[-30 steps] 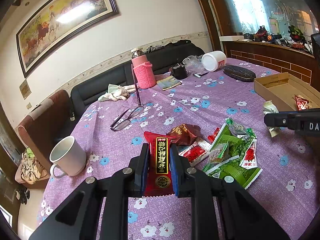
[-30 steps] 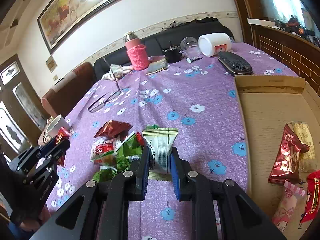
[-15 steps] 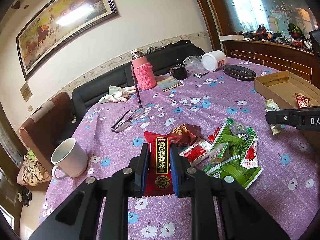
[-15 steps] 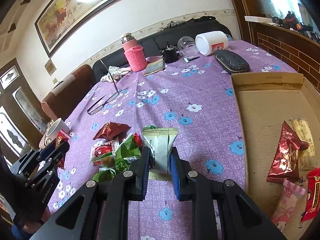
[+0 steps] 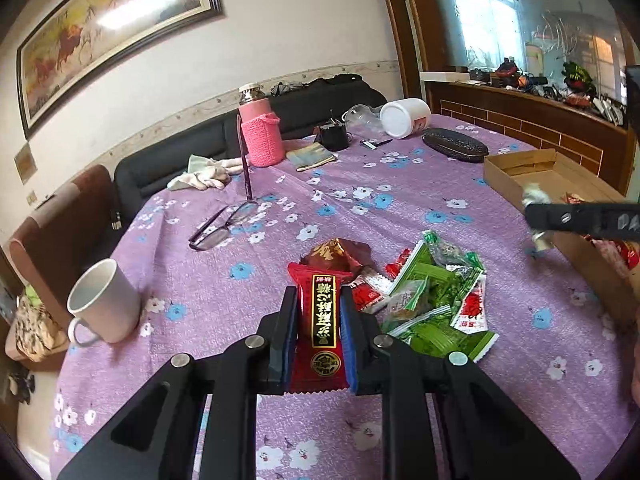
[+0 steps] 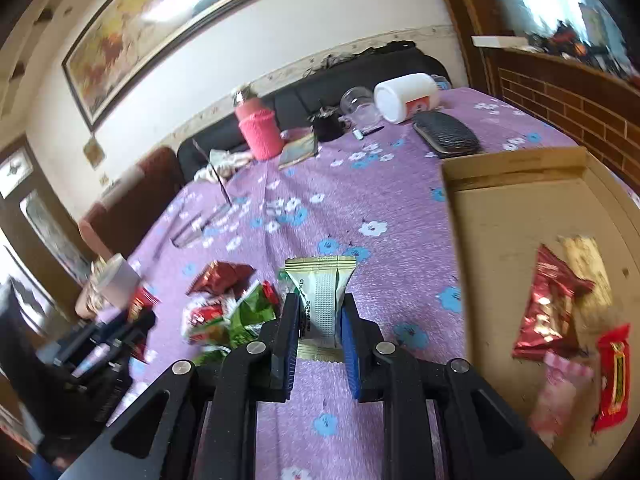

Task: Organize snacks
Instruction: 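Carry the red bar and white-green snack toward the cardboard tray with both grippers, then release the red bar into the tray with the left gripper while the right gripper releases the white-green snack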

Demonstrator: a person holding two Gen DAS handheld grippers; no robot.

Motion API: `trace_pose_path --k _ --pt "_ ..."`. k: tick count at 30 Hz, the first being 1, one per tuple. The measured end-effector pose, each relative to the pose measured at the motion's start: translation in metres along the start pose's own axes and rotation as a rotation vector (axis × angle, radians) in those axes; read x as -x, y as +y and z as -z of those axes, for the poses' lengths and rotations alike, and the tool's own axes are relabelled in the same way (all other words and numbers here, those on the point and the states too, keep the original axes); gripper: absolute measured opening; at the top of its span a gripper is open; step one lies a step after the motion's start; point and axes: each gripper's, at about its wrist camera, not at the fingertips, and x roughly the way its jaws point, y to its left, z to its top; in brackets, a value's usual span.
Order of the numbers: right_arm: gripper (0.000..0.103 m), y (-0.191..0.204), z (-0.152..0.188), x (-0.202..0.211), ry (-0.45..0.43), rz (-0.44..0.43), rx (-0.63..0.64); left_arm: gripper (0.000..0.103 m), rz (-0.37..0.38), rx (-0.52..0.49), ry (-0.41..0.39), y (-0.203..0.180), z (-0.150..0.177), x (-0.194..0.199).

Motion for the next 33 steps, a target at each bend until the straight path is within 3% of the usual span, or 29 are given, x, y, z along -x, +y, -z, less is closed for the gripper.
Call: trace_pose_path --k 5,11,17,23,28,33 --pt "0.021 -0.02 0.0 0.036 -0.029 -0.002 -0.055 0.019 0.097 0.062 0.051 -0.002 -0.007 0.006" --pt "0.021 -0.078 0.002 0.079 -0.09 0.048 -0.16 0.019 0.247 0.079 0.068 -0.037 -0.028 0.019" --pt "0.021 -0.135 0.011 0.112 -0.156 0.154 -0.25 0.019 0.379 0.053 0.047 -0.107 -0.055 0.028" --pt "0.021 -0.173 0.022 0.118 -0.16 0.219 -0.296 0.019 0.559 -0.023 0.099 -0.209 -0.059 0.027" --pt "0.021 -0.178 0.023 0.113 -0.148 0.194 -0.306 0.019 0.595 -0.087 0.154 -0.258 -0.049 0.011" --pt "0.022 -0.179 0.023 0.103 -0.101 0.189 -0.306 0.019 0.587 -0.086 0.201 -0.265 -0.04 -0.009"
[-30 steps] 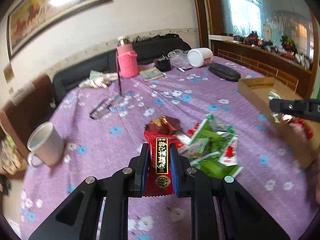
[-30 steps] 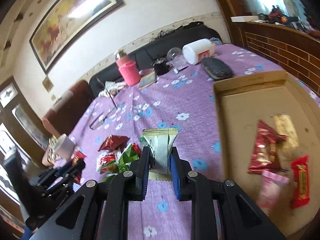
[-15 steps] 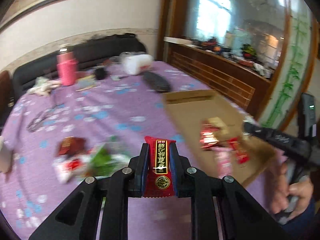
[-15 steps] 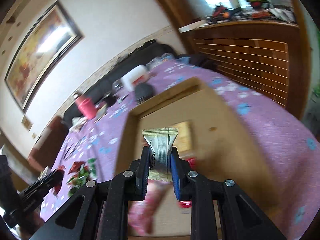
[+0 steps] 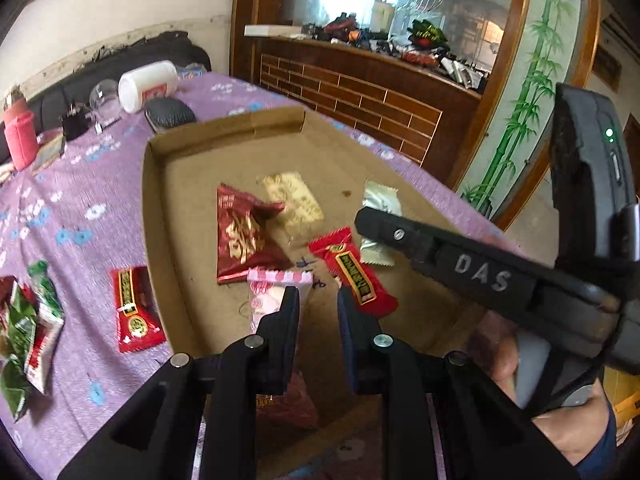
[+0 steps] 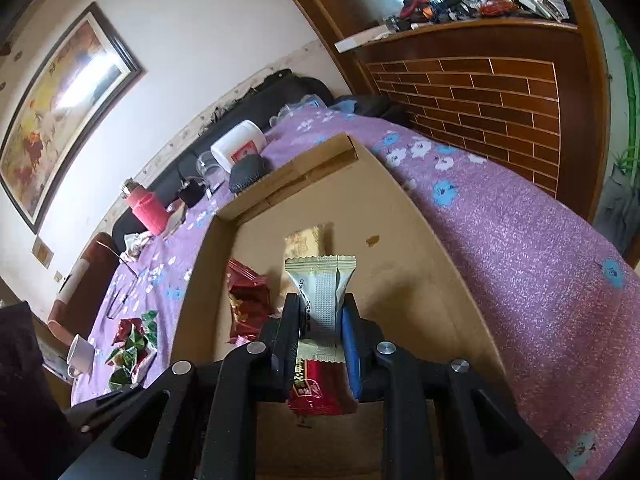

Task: Organize snacks
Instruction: 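Release the red bar into the tray with the left gripper while the right gripper releases the white-green snack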

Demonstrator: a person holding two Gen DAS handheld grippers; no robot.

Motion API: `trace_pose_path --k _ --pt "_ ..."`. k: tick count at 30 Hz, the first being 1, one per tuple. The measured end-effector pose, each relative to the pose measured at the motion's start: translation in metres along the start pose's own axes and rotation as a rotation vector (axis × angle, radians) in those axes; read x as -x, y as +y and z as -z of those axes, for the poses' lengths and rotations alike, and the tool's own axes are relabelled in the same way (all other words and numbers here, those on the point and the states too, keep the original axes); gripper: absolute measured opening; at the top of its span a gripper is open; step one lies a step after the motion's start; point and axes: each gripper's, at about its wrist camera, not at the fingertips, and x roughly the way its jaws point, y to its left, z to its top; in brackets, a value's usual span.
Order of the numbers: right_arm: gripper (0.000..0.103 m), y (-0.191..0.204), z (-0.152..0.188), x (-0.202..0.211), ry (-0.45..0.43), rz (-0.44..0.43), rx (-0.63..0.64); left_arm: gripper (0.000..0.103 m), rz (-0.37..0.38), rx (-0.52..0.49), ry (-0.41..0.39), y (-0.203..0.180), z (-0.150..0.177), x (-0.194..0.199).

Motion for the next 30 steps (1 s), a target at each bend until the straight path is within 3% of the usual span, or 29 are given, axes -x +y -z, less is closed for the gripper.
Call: trace_pose_path --k 11,16,30 --pt "0.027 0.001 0.002 -0.001 -0.004 0.027 0.007 0.02 0.043 0.019 -0.015 0.004 0.003 0.001" --pt "0.035 0.001 0.001 0.007 -0.046 0.021 0.008 0.038 0.041 0.03 -0.034 0.004 0.002 0.007" --pt "0.036 0.001 0.001 0.012 -0.07 0.008 0.007 0.039 0.039 0.042 -0.016 0.01 -0.003 0.047"
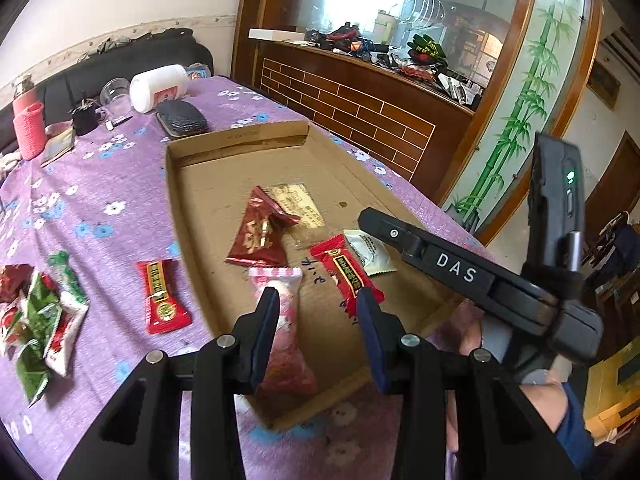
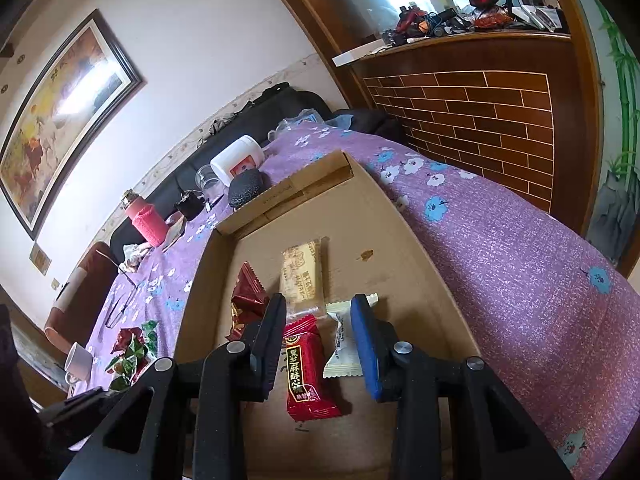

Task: Organize snacks
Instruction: 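Release the red bar into the tray with the left gripper while the right gripper releases the white-green snack, then grasp the green QR-code pouch with the left gripper while the right gripper grasps the white-red packet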

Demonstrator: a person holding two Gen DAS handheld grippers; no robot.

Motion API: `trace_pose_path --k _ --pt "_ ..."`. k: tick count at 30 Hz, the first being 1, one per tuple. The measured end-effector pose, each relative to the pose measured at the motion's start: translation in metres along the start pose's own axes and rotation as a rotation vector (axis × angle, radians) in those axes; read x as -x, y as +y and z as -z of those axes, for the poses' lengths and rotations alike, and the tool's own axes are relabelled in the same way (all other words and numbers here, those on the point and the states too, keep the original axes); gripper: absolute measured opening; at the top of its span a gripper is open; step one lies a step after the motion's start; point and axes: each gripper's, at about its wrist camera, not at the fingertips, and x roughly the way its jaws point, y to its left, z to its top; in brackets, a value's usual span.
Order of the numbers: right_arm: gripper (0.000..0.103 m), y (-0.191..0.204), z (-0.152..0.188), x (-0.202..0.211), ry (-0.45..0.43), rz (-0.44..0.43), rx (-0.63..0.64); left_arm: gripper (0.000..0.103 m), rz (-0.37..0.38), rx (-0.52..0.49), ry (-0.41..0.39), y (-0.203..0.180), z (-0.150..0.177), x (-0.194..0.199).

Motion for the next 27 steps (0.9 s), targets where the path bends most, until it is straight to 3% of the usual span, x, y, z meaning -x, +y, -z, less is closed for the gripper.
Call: trace_pose_path --k 8,15,21,27 --pt "0.036 -0.002 0.001 0.003 -0.009 -0.004 -0.007 0.039 -0.039 0.053 -0.015 0.046 0.015 0.05" --pt "0.036 -0.001 0.0 0.006 -0.013 0.004 -0.004 0.04 -0.139 0.202 -0.056 0.121 0.041 0.096" --pt "0.036 -0.001 -0.005 0.031 -0.056 -0.025 -0.028 0.04 -0.209 0.356 -0.039 0.184 0.062 0.11" --pt "0.038 0.03 -0.002 0.041 -0.038 -0.074 0.048 0.04 -0.204 0.451 0.014 0.207 0.067 0.093"
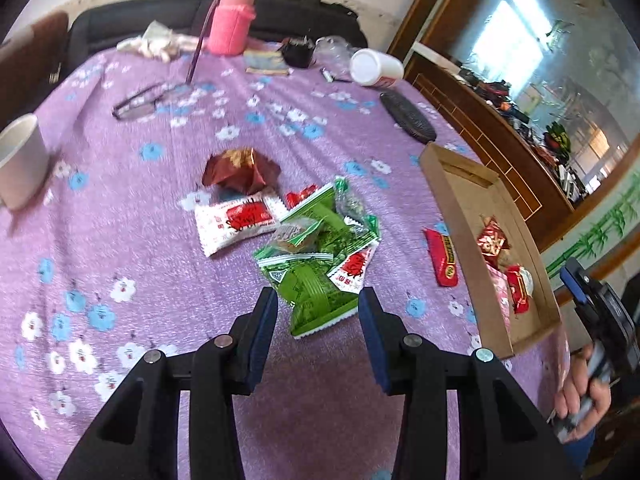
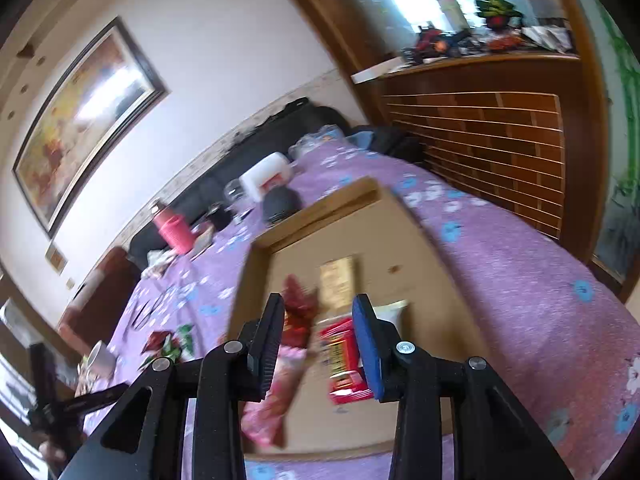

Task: Organize snacks
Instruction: 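Grasp the green QR-code pouch with the left gripper while the right gripper grasps the white-red packet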

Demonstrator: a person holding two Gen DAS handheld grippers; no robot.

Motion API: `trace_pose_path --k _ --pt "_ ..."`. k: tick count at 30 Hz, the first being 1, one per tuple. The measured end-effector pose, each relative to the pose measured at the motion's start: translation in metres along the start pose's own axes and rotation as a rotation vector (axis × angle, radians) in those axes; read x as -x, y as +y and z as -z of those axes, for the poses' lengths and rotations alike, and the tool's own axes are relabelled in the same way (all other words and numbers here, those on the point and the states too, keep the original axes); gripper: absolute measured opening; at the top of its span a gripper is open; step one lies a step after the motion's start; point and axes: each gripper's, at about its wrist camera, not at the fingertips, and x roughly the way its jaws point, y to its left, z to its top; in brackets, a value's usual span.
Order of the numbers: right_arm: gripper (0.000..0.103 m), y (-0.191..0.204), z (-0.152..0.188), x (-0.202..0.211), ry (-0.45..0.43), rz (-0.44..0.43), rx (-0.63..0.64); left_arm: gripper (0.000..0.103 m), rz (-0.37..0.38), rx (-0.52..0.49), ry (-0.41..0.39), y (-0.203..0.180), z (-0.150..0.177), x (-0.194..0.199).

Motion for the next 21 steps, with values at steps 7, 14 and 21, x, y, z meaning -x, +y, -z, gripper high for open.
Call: trace_pose_path --k 7,14,21 --pt "0.038 0.053 0.015 -0.009 0.073 -0.071 0.141 0.053 -0.078 -0.004 0.032 -0.012 -0.006 -0.029" --pt "0.038 0.114 0.027 -0.033 0.199 -0.135 0.262 0.032 -0.161 -0.06 0.011 -0.014 -0.004 -0.045" --pt "0.038 0.161 0.042 -0.088 0.372 -0.108 0.335 0.03 -0.174 -0.044 -0.018 -0.001 -0.003 -0.038"
